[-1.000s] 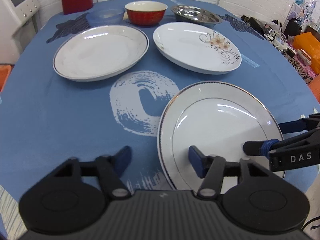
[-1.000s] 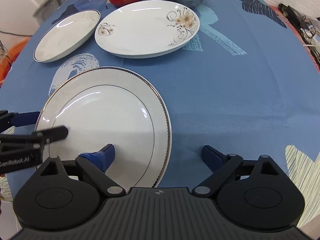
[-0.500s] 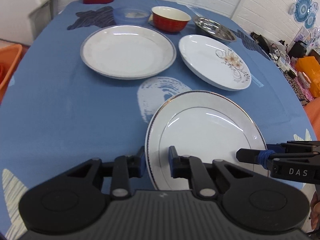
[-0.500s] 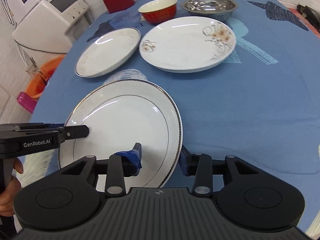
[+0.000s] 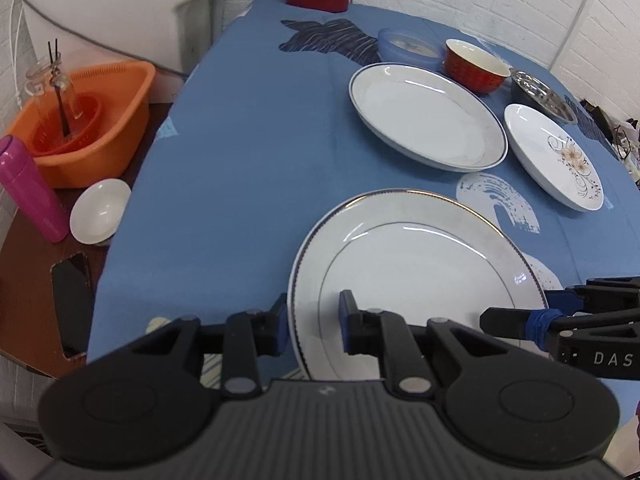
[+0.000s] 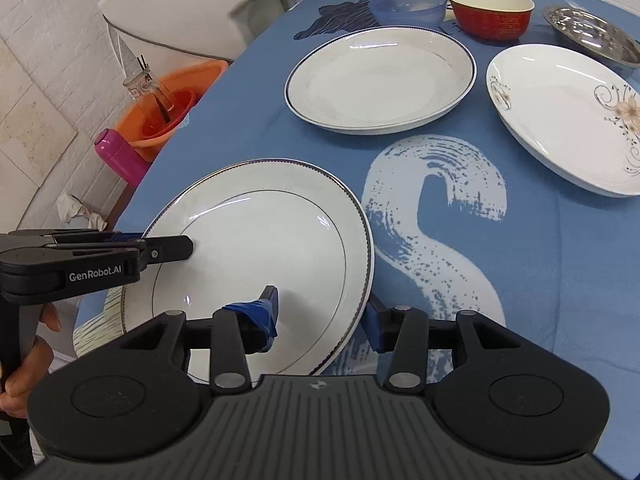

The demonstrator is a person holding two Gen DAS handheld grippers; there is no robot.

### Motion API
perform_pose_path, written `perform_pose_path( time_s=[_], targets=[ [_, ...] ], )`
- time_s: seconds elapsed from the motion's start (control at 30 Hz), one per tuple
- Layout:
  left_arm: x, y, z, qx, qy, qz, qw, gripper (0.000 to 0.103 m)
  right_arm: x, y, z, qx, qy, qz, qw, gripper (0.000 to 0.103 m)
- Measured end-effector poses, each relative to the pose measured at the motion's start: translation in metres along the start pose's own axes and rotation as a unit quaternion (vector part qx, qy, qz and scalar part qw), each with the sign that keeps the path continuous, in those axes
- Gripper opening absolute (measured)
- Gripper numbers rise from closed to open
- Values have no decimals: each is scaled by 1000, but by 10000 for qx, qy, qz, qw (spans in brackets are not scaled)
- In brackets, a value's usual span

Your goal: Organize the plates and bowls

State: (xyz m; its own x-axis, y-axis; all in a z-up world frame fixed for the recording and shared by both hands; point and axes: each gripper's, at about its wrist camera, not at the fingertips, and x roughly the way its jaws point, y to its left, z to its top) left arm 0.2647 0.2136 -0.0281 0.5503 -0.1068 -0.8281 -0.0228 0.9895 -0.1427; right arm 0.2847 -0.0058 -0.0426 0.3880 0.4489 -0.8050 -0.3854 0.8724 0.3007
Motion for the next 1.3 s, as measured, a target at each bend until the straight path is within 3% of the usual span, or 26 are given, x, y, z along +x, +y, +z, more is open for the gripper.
perform_pose_path(
  time_s=[0.2,0.4,0.43,0.47,0.57,0.73,0.87,1.0,1.17,1.3],
  targets=[
    [11,-13,7,108,-24,-114,9999,14,-1,-14,6,19,66,-239,9997,31],
    [16,-4,5,44,58,-342,9994,20,0,-12,5,-243,140,-45,9996,33],
    [15,-1,6,-1,116,-408,9991,57,-3,-17,7,-158,155,64,9997,31],
    [11,4,8,-91,76,-516,9986,82,-8,-24,9,1,81,70,9999,31],
    [-11,21,20,-277,-522,-582,9966,83,-37,-46,25,263,-533,-171,9981,31],
    [-13,19,80,-284,-881,-470,9946,90,-44,-59,94,31,-1025,-475,9936,33],
    [31,5,127,-275,-517,-624,9963,90,-4,-66,148,-364,-857,-907,9915,36],
    [74,-5,143,-271,-126,-524,9982,87,41,-78,173,-503,-405,-999,9929,39],
    [101,-9,143,-250,153,-607,9977,74,70,-80,173,-565,-5,-834,9949,42],
    [109,-14,140,-115,147,-579,9981,74,67,-77,161,-408,-34,-788,9960,46]
  ],
)
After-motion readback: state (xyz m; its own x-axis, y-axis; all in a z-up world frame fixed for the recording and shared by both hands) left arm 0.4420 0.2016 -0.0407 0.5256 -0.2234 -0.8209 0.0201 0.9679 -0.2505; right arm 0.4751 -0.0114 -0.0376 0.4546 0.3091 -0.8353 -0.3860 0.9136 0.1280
